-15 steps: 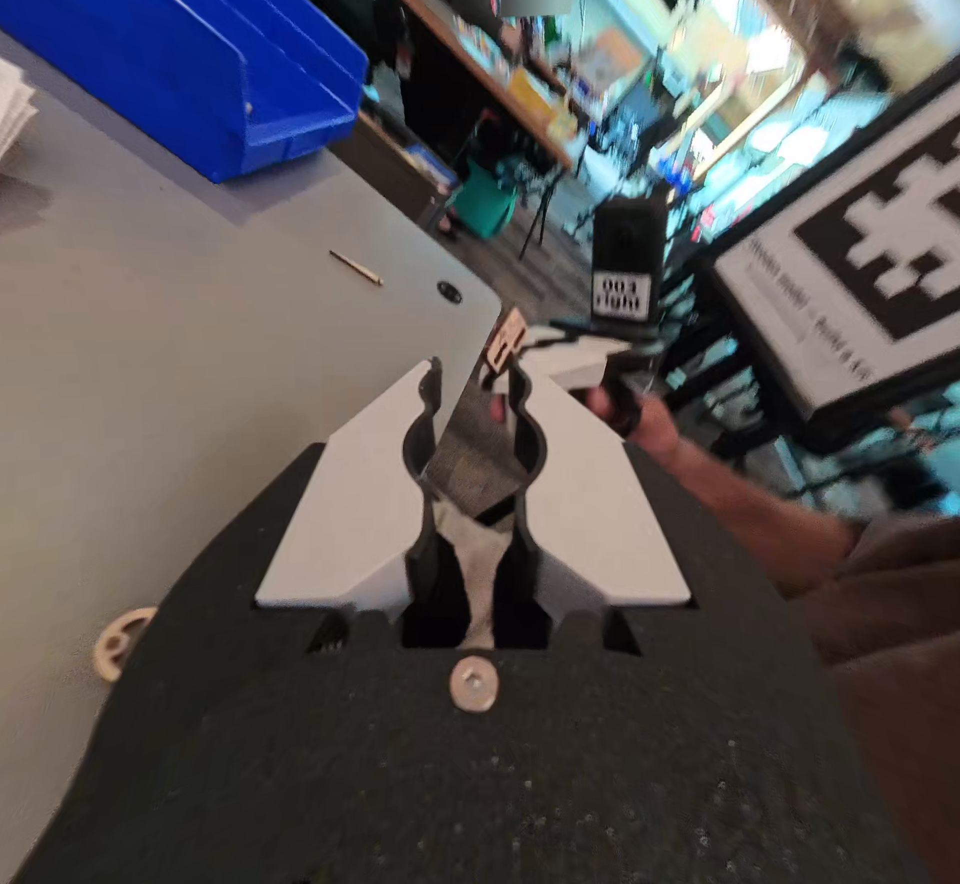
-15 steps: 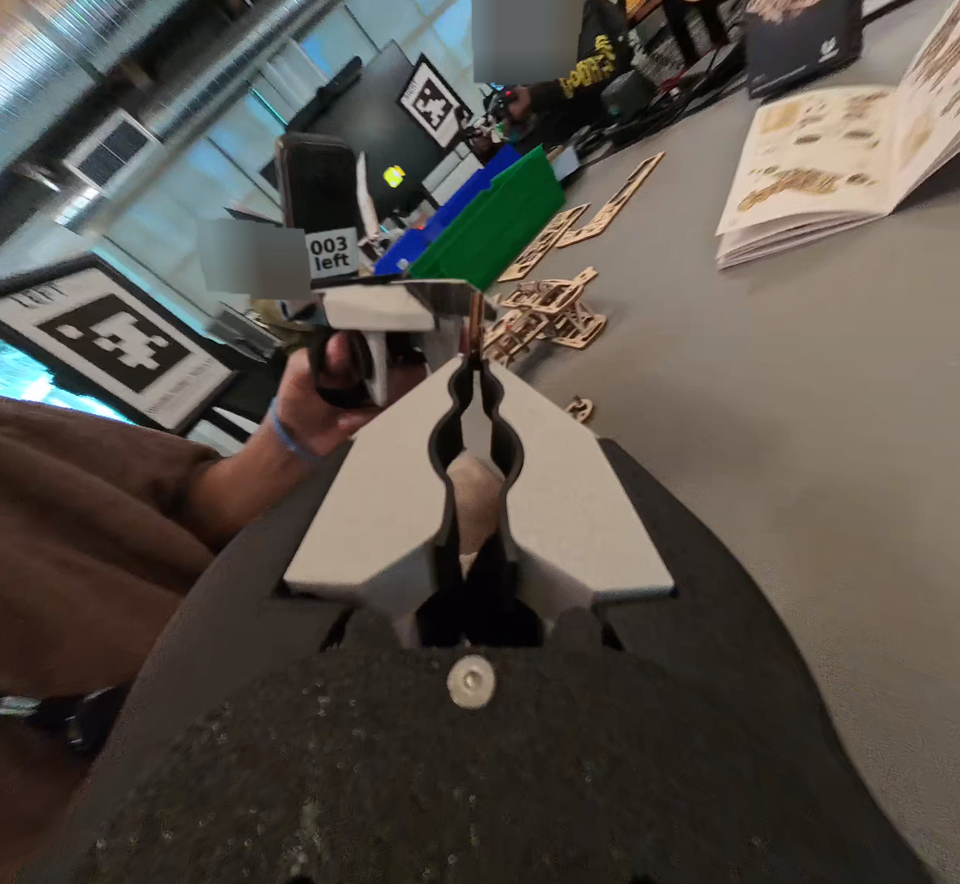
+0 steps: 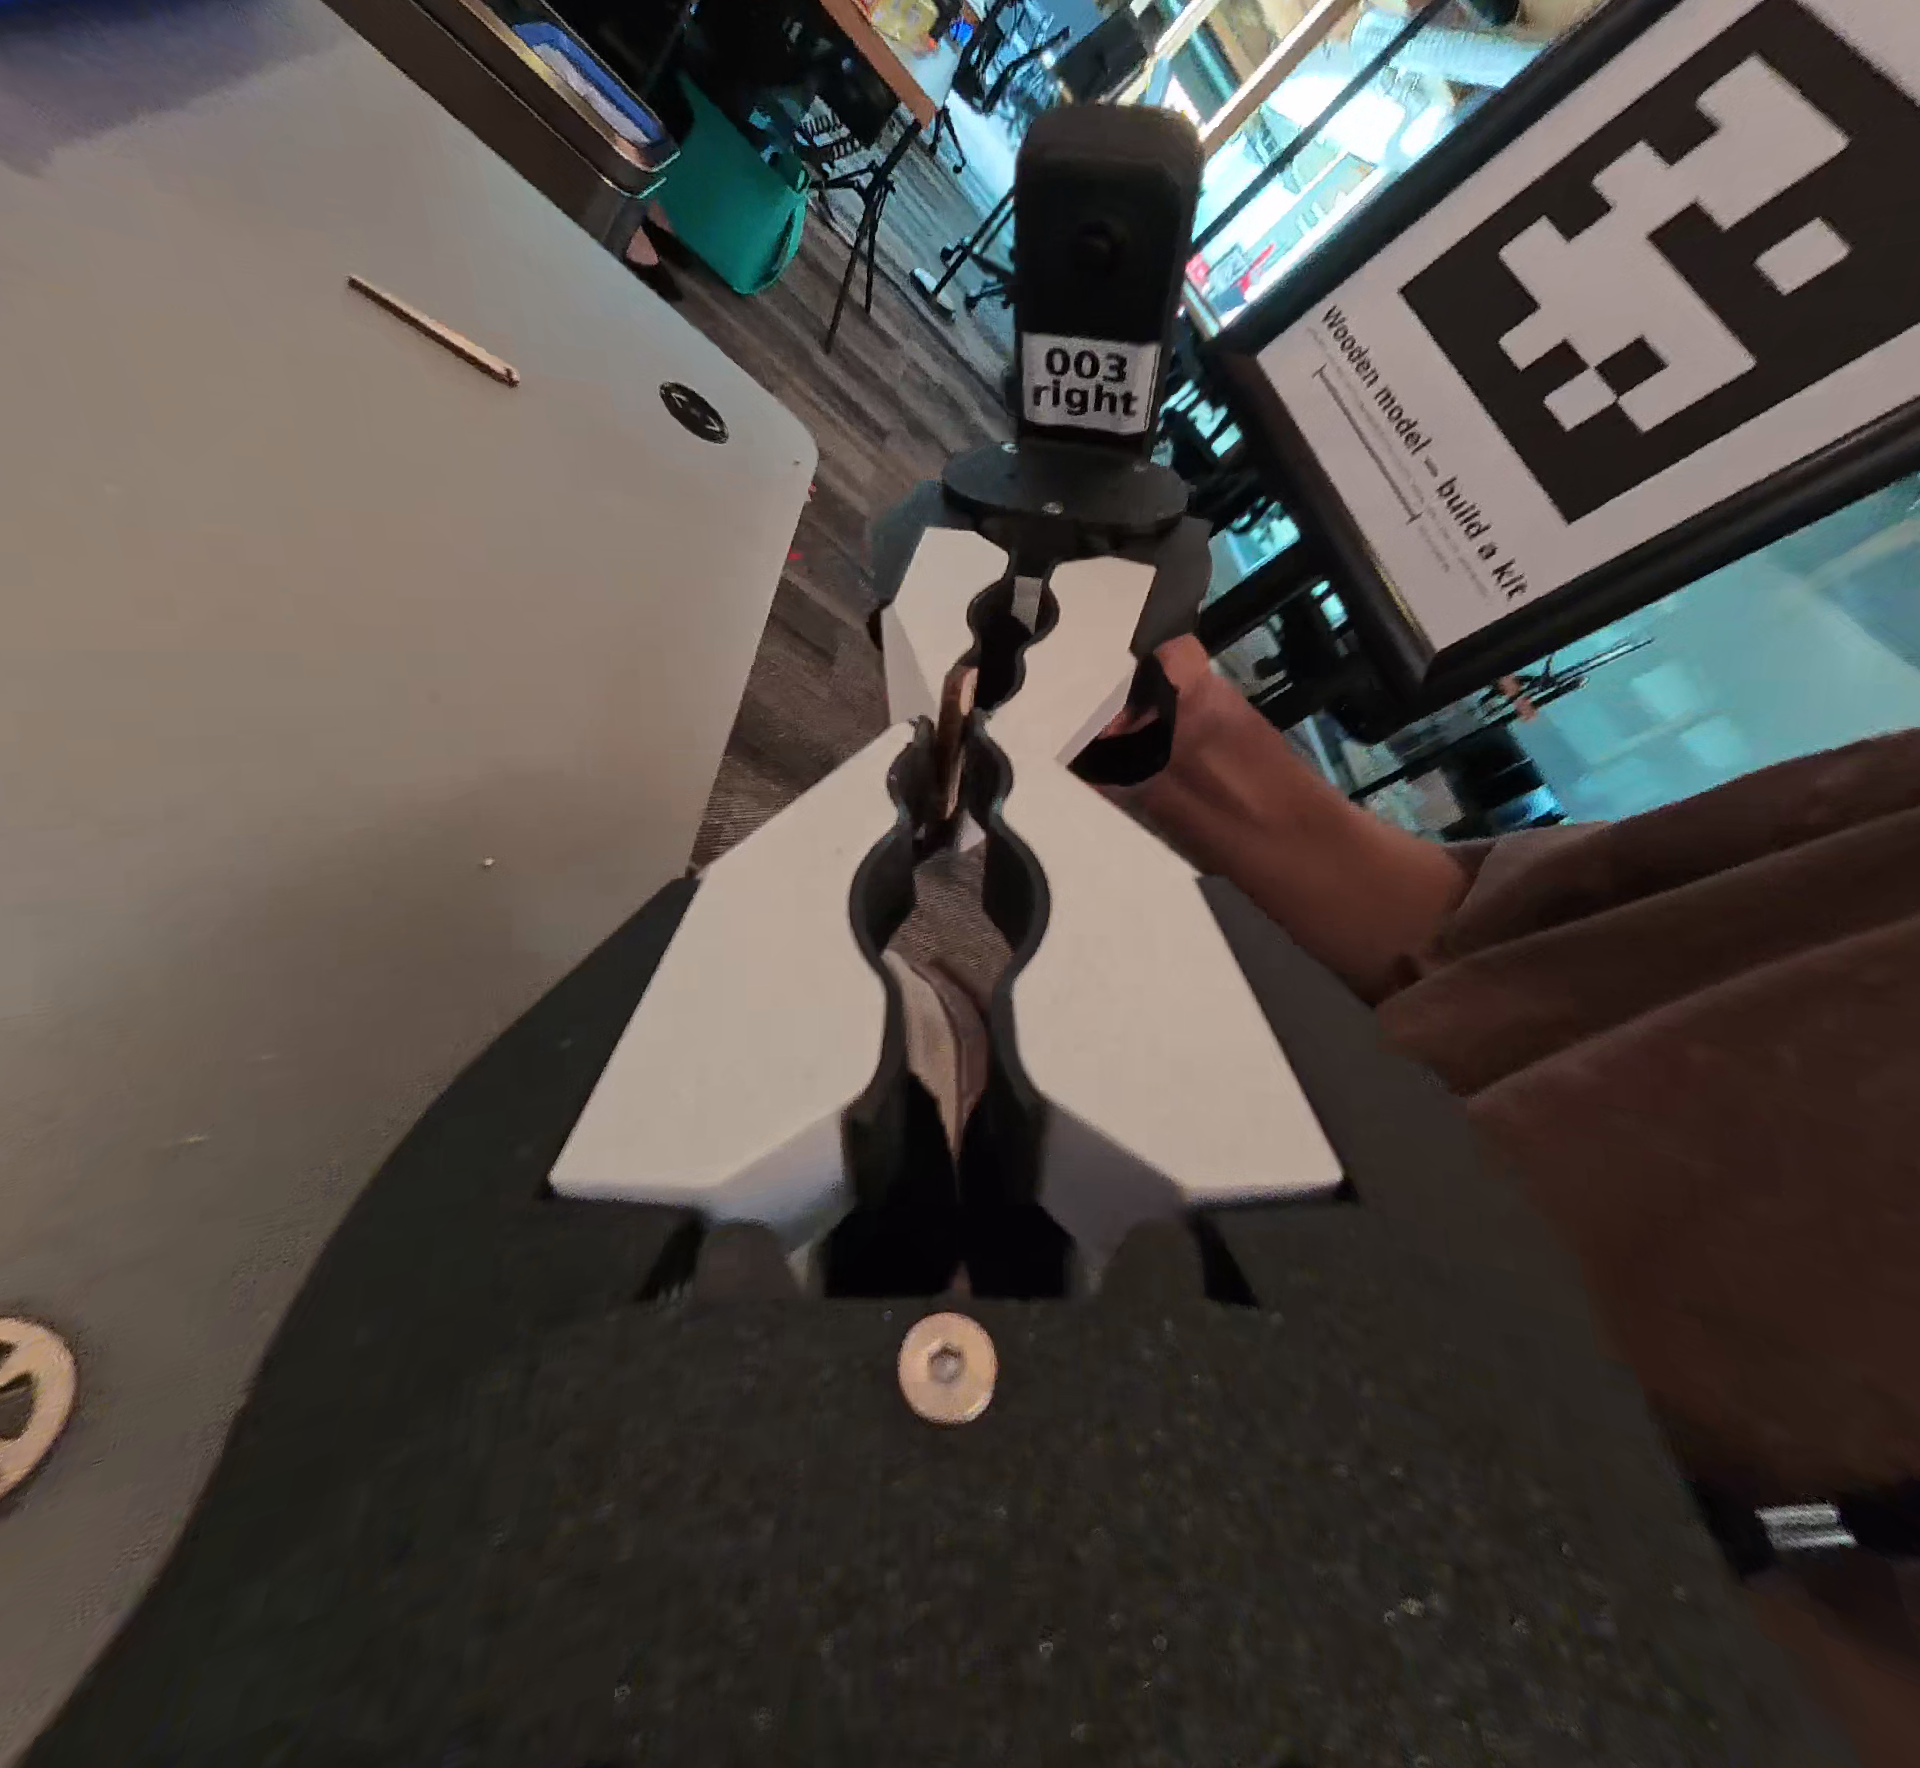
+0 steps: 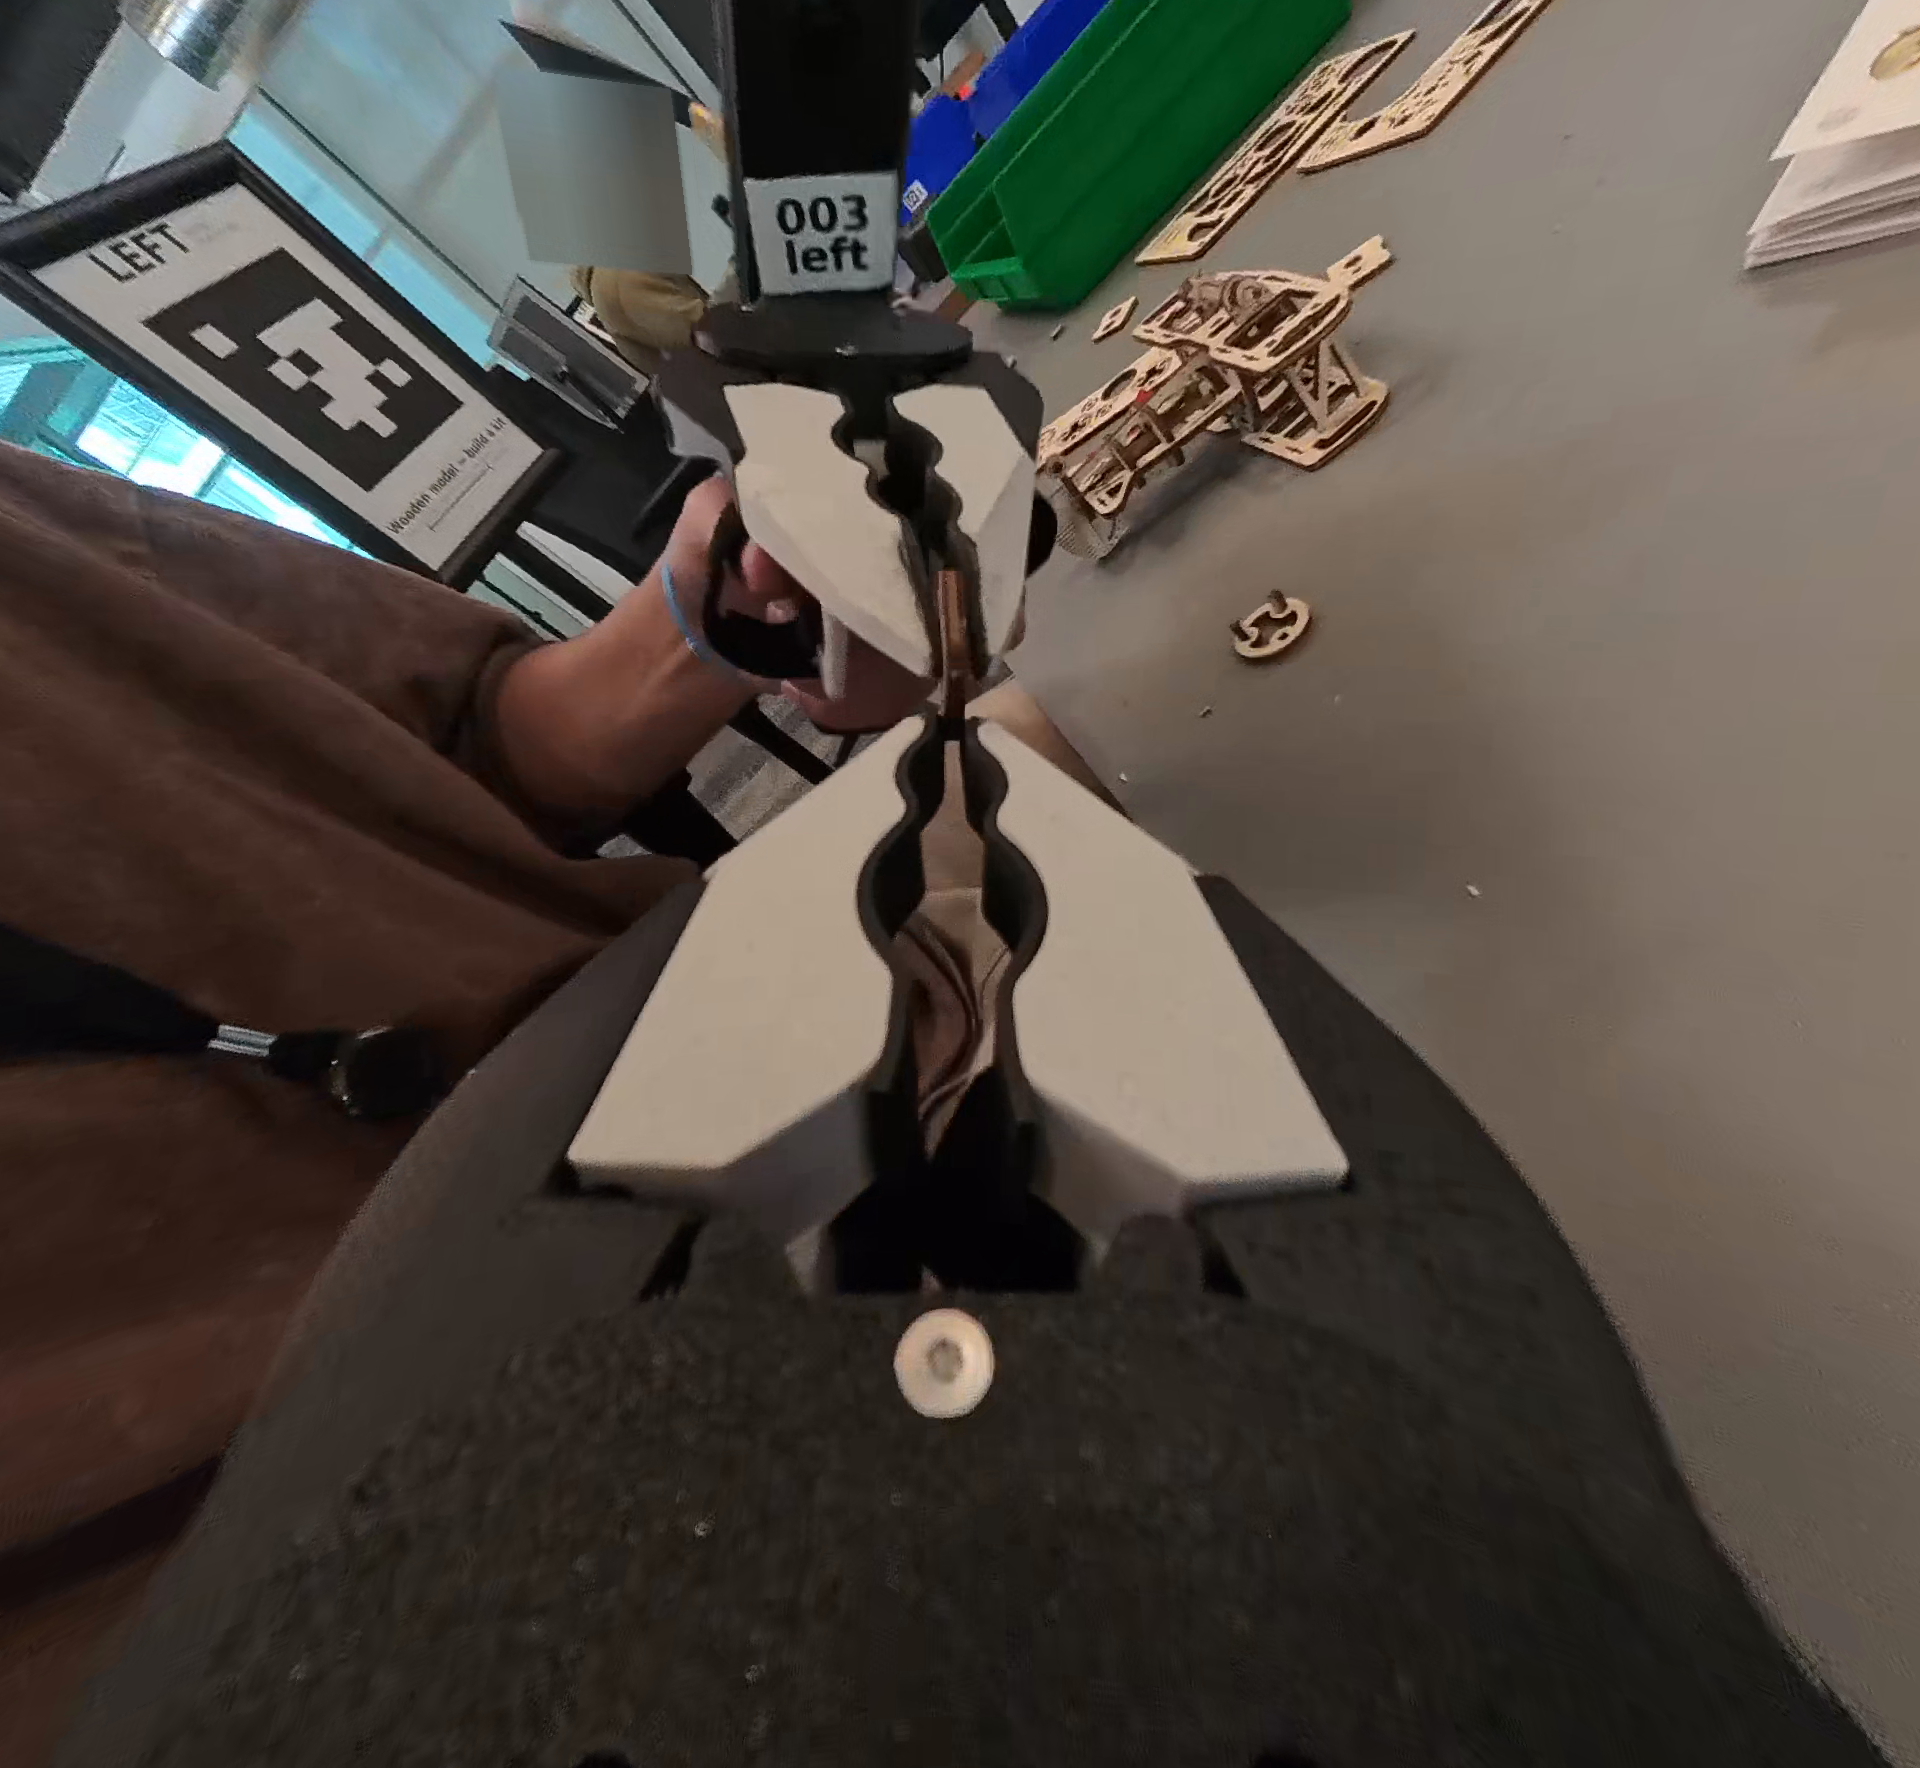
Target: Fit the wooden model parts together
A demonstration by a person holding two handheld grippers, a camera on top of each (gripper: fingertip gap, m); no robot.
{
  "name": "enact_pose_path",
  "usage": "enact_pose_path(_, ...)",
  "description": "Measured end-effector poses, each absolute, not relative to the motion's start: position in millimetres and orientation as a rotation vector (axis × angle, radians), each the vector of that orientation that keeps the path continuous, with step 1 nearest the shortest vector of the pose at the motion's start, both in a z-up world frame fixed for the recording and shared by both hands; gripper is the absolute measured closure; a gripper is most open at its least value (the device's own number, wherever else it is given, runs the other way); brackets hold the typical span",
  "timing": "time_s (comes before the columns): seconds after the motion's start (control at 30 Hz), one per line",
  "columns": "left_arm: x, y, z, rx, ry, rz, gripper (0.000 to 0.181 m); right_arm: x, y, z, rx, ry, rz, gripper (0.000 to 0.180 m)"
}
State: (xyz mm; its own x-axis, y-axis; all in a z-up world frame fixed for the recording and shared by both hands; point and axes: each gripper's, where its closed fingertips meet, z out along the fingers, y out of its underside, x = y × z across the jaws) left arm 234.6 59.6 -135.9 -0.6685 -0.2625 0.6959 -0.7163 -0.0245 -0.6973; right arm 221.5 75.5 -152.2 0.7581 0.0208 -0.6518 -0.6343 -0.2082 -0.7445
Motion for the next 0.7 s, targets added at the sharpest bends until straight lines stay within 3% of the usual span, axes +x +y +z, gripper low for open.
enact_pose_path(0.53, 241.5, 46.3, -151.8, 1.201, -1.461, 1.984, 0.180, 231.4, 56.4, -161.8, -1.583, 0.586, 0.803, 0.178)
enact_pose_path(0.7, 245.1, 46.0, -167.3, 1.294, -1.609, 2.044, 0.180, 237.4, 56.2, -178.7, -1.664, 0.620, 0.732, 0.171)
